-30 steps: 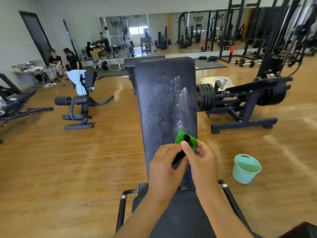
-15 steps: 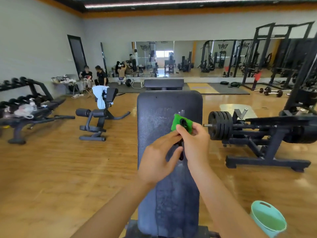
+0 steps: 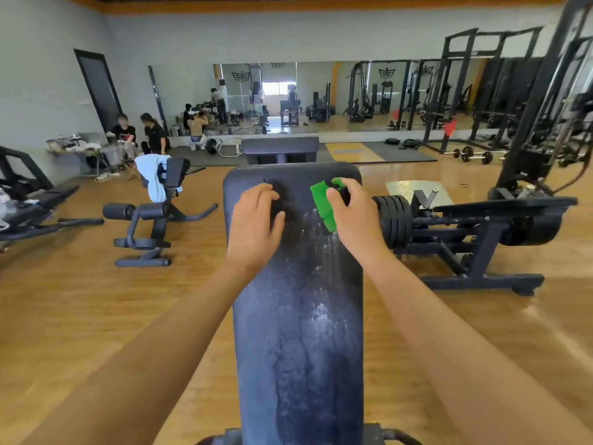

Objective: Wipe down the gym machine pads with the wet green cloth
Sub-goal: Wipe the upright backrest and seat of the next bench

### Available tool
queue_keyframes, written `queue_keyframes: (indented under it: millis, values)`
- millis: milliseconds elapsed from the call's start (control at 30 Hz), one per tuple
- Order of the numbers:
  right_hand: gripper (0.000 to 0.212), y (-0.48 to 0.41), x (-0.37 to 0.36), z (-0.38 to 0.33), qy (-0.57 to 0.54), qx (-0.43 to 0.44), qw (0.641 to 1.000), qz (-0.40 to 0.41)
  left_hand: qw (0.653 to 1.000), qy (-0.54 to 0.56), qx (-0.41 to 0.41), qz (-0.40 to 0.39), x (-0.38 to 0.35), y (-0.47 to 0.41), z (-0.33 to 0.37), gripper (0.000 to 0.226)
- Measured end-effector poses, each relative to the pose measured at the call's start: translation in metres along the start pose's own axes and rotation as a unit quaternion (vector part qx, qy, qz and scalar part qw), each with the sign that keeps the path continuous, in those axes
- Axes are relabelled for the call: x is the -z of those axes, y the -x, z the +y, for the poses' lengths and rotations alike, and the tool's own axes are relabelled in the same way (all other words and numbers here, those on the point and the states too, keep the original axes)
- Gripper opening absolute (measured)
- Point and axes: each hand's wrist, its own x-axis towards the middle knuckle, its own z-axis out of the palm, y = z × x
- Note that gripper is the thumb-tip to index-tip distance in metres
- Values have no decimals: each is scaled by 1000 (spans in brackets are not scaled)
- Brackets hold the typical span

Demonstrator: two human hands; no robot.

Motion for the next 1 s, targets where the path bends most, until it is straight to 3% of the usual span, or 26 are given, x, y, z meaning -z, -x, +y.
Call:
queue_keyframes:
  millis: [267, 500, 700, 1000]
  values:
    - [22, -54, -22, -13, 101, 61, 993, 5, 997, -55, 25, 40, -24, -44, -52, 41]
    - [26, -98, -32, -19, 233, 123, 962, 70, 996, -60, 4, 72, -36, -41, -63, 43]
    - [27, -120, -34, -13, 298, 33, 954, -23, 994, -76, 12, 77, -38, -40, -62, 45]
    - [27, -119, -81, -40, 253, 89, 957, -113, 993, -73, 16, 94, -39, -40, -61, 46]
